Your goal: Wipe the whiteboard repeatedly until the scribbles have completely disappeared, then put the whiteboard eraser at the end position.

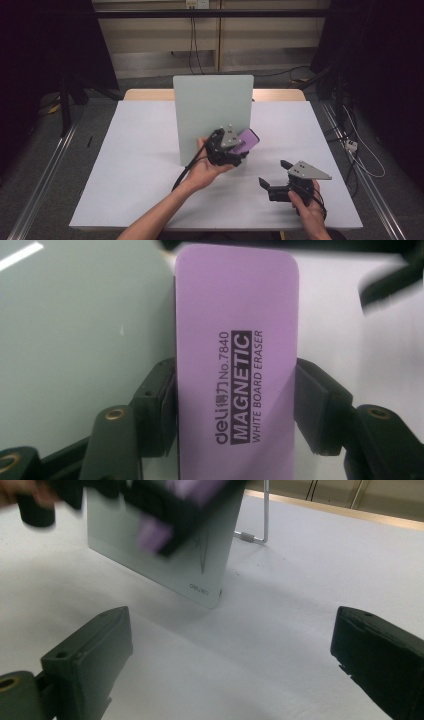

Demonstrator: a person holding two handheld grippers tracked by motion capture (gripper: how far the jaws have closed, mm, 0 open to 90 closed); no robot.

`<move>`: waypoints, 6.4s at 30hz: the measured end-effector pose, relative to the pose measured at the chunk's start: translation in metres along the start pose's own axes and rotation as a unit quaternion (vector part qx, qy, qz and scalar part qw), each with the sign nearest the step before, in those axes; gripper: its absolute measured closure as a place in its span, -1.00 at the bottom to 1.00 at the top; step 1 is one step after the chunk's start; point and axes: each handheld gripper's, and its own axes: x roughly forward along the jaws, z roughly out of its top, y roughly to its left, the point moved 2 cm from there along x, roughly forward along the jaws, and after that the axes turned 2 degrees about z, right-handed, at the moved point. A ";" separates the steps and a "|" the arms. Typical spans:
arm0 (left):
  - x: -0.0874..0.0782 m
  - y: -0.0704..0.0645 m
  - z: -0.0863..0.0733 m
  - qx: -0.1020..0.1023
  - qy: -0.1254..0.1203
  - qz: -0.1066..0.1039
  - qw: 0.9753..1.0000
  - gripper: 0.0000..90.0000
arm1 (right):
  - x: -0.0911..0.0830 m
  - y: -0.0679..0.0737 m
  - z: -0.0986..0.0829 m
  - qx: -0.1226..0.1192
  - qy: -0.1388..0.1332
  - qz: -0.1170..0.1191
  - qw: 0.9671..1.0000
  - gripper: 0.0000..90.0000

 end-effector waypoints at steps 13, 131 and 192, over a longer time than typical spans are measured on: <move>0.023 -0.021 -0.015 0.025 0.015 -0.029 0.999 -0.09 | 0.000 0.001 0.000 -0.001 0.001 0.000 1.000 -0.93; -0.020 0.008 -0.034 0.133 0.025 0.003 0.991 -0.09 | -0.002 0.000 -0.001 0.001 -0.001 0.005 1.000 -0.93; -0.082 0.021 -0.065 -0.007 0.133 -0.133 0.982 -0.09 | 0.003 0.002 -0.002 0.004 0.012 0.008 1.000 -0.92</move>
